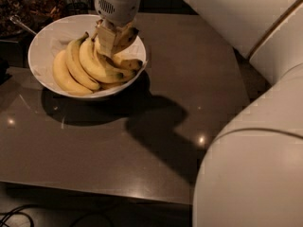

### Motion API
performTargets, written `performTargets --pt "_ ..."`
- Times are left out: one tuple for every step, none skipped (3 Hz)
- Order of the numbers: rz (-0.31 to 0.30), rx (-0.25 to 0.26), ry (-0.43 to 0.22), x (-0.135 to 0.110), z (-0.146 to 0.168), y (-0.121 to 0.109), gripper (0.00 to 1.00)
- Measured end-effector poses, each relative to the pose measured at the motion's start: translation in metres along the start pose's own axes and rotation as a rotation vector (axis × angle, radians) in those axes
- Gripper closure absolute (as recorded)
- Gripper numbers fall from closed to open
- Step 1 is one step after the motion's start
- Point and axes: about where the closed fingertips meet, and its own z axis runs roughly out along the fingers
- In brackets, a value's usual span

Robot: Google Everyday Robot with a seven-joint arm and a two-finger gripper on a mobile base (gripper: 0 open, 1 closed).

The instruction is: Pick banana from white bowl

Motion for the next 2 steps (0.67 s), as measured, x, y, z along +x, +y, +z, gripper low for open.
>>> performTargets --pt "0.013 -0.006 -0.069 0.01 -0.019 0.005 1.0" --pt "0.03 -0.007 -0.151 0.031 -0.039 0.012 1.0"
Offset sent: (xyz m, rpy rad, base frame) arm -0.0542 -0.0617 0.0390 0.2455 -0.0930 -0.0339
